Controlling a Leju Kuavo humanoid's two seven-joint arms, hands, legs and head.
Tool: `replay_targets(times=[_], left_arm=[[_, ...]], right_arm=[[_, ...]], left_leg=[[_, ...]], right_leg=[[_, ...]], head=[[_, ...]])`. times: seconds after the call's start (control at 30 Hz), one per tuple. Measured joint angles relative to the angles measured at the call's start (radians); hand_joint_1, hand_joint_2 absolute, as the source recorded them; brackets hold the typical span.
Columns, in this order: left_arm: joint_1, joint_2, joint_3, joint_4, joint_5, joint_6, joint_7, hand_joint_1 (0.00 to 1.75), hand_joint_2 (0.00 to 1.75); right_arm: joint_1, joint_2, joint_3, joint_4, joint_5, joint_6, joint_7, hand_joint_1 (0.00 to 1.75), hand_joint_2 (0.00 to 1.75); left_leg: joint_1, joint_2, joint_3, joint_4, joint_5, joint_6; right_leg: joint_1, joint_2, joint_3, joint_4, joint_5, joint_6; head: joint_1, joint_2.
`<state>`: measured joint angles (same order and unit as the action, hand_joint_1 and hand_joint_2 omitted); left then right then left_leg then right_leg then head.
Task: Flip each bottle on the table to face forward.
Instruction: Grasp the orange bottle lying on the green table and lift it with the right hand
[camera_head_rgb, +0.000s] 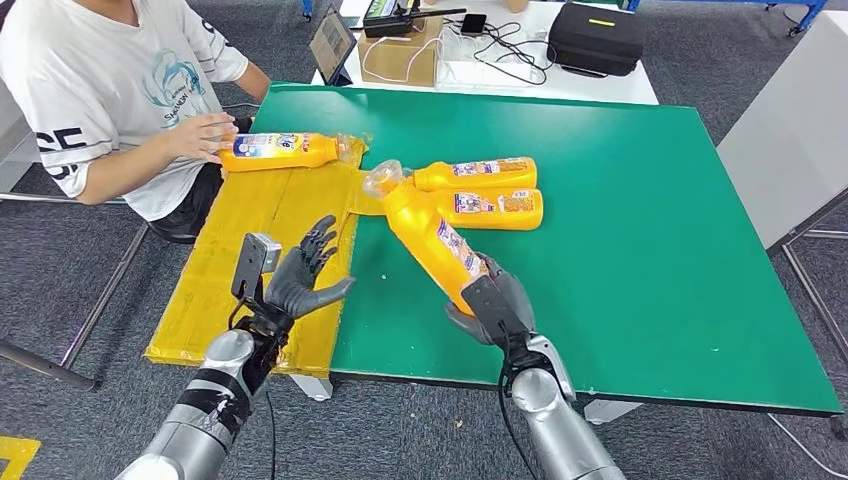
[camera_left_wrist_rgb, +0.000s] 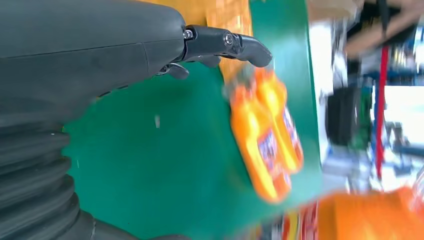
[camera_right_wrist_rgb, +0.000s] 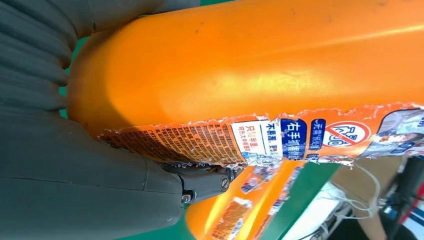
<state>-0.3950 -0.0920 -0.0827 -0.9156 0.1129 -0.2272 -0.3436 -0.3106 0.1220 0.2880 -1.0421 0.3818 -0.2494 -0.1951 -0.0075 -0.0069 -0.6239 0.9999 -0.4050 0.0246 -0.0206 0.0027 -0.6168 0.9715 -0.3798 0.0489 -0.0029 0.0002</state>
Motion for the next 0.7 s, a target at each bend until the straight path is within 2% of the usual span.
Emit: replay_targets(times=[0.1,0.2,0.47,0.7], left_arm=[[-0.009,-0.002,-0.032,0.02,0.113,-0.121,0.033,0.0,1.75],[-0.01,-0.007,-0.066,0.021,0.176,-0.165,0.052,0.0,1.75],[-0.011,-0.017,-0.127,0.004,0.221,-0.144,0.064,0.0,1.75],[-0.012,-0.017,-0.137,-0.001,0.221,-0.132,0.061,0.0,1.75]], right_arm=[[-0.019,0.025,0.013,0.024,-0.006,-0.004,-0.022,1.75,1.75],[-0.035,0.045,0.038,0.06,0.009,-0.004,-0.035,1.75,1.75],[-0.052,0.096,0.109,0.14,0.033,0.014,-0.055,1.75,1.75],[-0.066,0.108,0.13,0.172,0.036,0.017,-0.056,1.75,1.75]], left_leg=[[0.0,0.001,0.0,0.0,0.0,0.0],[0.0,0.0,0.0,0.0,0.0,0.0],[0.0,0.0,-0.001,0.0,0.0,0.0],[0.0,0.0,-0.001,0.0,0.0,0.0]], right_leg=[[0.0,0.0,0.0,0.0,0.0,0.0],[0.0,0.0,0.0,0.0,0.0,0.0],[0.0,0.0,-0.001,0.0,0.0,0.0],[0.0,0.0,-0.001,0.0,0.0,0.0]], head=[[0.0,0.0],[0.0,0.0],[0.0,0.0],[0.0,0.0]])
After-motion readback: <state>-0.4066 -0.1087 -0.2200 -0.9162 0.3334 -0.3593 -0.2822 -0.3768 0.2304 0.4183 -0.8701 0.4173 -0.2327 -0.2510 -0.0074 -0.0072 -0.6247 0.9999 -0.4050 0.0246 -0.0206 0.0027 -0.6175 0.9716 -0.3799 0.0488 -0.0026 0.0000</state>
